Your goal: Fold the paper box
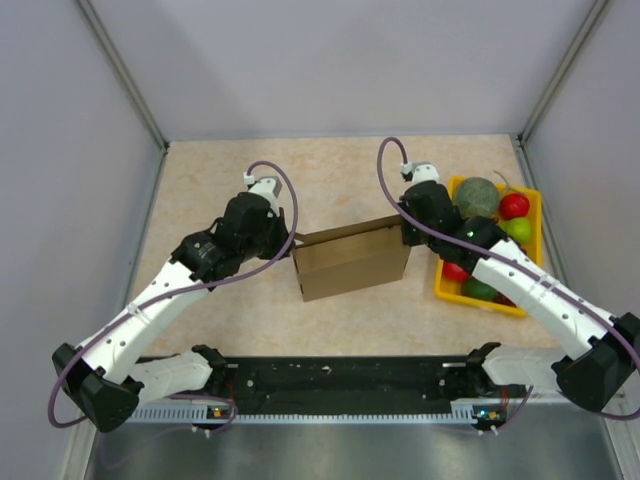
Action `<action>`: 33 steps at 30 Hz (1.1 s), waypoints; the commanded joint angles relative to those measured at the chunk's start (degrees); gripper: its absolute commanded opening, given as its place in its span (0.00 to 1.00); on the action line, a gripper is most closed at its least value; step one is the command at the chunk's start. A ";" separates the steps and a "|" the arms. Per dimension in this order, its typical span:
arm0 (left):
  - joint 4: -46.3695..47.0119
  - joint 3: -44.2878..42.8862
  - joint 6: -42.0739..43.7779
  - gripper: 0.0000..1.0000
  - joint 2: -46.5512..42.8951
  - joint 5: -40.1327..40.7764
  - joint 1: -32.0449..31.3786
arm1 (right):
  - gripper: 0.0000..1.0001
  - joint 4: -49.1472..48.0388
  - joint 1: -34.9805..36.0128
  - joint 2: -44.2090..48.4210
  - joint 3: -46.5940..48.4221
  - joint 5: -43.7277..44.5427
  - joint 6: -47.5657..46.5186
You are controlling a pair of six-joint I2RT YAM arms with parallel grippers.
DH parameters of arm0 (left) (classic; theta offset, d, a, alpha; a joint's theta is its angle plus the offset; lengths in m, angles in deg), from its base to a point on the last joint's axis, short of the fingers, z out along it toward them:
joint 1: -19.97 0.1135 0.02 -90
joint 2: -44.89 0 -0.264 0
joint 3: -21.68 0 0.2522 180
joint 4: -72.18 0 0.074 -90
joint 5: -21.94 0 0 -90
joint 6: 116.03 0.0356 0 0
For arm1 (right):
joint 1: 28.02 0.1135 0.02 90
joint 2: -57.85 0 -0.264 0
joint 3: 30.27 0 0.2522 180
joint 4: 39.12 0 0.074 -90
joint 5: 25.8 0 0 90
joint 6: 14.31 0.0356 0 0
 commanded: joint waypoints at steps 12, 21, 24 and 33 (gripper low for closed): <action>-0.63 2.57 -0.04 0.00 0.30 -4.05 -0.34 | 0.00 -11.23 1.67 9.57 -13.58 -6.01 -2.53; 1.21 4.24 -0.21 0.00 0.47 -6.42 -0.34 | 0.21 -8.63 1.67 12.48 -12.75 -5.92 -2.62; 1.30 4.42 0.05 0.00 0.74 -7.04 -0.34 | 0.41 -5.27 1.67 13.79 -7.63 -6.45 -4.89; 1.56 5.12 0.75 0.00 -0.58 -6.34 -0.34 | 0.99 -4.82 1.67 15.58 0.28 -17.14 -22.55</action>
